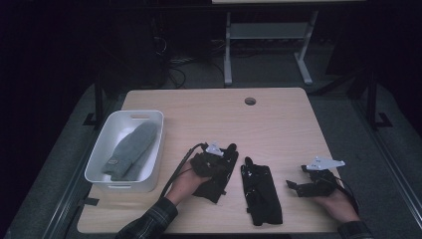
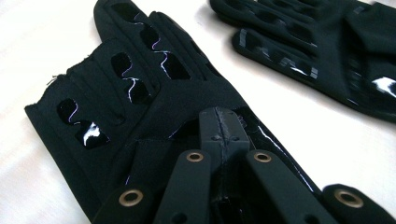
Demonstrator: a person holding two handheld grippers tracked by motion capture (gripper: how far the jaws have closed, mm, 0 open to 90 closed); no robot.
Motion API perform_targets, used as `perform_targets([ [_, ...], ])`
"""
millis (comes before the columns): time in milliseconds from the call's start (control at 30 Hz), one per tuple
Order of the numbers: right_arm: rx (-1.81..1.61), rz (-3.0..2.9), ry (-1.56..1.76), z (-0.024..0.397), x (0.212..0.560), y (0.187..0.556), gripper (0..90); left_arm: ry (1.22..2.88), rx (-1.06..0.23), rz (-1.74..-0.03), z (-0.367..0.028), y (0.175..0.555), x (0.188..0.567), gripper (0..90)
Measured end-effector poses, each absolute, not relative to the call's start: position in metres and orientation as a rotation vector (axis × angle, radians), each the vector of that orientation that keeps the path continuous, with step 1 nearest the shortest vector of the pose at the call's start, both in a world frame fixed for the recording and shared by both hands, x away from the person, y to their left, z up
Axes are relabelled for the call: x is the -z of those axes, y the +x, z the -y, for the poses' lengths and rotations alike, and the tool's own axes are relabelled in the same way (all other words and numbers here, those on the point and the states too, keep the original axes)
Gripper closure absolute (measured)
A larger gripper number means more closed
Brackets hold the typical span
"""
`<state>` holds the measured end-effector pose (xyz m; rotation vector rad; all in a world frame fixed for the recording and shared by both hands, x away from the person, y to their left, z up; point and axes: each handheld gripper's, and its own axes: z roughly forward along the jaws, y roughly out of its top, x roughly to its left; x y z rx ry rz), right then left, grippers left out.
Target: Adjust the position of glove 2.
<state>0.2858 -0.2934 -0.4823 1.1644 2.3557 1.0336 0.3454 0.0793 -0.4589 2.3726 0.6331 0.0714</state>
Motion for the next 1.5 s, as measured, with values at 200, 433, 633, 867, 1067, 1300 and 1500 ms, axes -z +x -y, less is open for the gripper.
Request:
perform_targets([
  [200,-1.036,-2.353,1.165,0.293,0.483,0.286,15.0,2.355,-0.049,-0.644,-0.082,0.326,0.460,89.5],
  [433,-1.036,-2.350,1.166,0.293,0.482,0.285,15.9,2.314,-0.086,-0.644,-0.100,0.315,0.447,87.4],
  [633,-1.053,-2.380,1.164,0.294,0.478,0.283,30.5,2.304,-0.160,-0.724,-0.135,0.308,0.441,89.2],
  [867,-1.077,-2.400,1.146,0.288,0.474,0.280,31.8,2.337,-0.122,-0.748,-0.146,0.296,0.454,89.2],
  [1067,-1.090,-2.418,1.112,0.283,0.472,0.279,31.7,2.372,-0.095,-0.676,-0.136,0.282,0.454,89.2],
  [1300,-1.110,-2.435,1.098,0.278,0.470,0.277,31.8,2.390,-0.056,-0.628,-0.131,0.271,0.454,88.9],
  [1500,-1.144,-2.444,1.084,0.272,0.467,0.277,34.8,2.330,-0.095,-0.695,-0.137,0.281,0.447,78.1],
])
